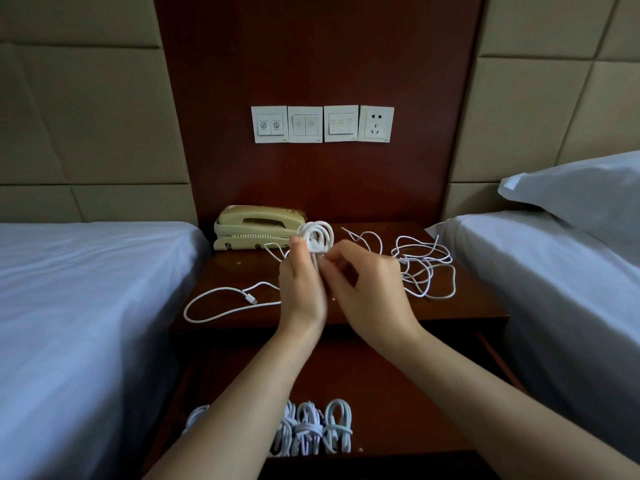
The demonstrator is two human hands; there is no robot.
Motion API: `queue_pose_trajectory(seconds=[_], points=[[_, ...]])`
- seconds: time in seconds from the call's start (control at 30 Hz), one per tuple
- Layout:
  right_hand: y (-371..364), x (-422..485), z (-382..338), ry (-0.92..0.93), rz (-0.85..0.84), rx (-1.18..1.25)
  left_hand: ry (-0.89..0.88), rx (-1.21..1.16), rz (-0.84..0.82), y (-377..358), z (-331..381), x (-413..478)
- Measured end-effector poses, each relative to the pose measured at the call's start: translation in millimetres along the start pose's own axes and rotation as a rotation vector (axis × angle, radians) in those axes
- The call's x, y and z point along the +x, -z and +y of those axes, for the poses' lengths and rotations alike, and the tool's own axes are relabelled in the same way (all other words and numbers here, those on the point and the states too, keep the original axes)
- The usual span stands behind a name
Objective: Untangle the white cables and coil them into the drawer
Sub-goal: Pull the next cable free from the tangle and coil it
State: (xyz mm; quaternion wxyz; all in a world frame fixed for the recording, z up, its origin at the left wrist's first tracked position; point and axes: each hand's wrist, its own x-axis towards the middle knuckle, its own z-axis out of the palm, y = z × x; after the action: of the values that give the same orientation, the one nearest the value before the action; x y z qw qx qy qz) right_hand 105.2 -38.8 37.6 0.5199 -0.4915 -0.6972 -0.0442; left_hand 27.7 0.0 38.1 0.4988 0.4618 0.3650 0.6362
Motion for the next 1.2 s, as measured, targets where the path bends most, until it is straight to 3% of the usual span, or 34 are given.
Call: queue_pose_trajectory(seconds=[0.2,0.43,0.6,0.8,0.97,1.2], points=[[8.6,1.2,9.3,0.083,-0.058,-0.087,0.215,-0.051,-0.182,2.3,4.6,-0.3],[26.8,3.1,20.6,-0.044,-0.032,-0.107,0.375,-0.079,-0.443,3.2,5.4,-6.3],[25.4,1.3,26.2,-0.1,-0.107,0.067,0.468,-0.097,-0.563,6.4,2.8,-11.7],[22.6,-1.7,32.2,-0.121,-0.161,-0.012,0.489,-0.023,-0.549,5.9,-6.7,-11.0],[24.5,4.9,36.7,-0.296,-0.189,0.3,0.481,-0.007,-0.614,7.0,-5.8,-8.0],[41.0,7.1,43.8,-0.259,-0.31,0.222,0.565,0.052,-0.72,9.2,-9.9,-3.6]])
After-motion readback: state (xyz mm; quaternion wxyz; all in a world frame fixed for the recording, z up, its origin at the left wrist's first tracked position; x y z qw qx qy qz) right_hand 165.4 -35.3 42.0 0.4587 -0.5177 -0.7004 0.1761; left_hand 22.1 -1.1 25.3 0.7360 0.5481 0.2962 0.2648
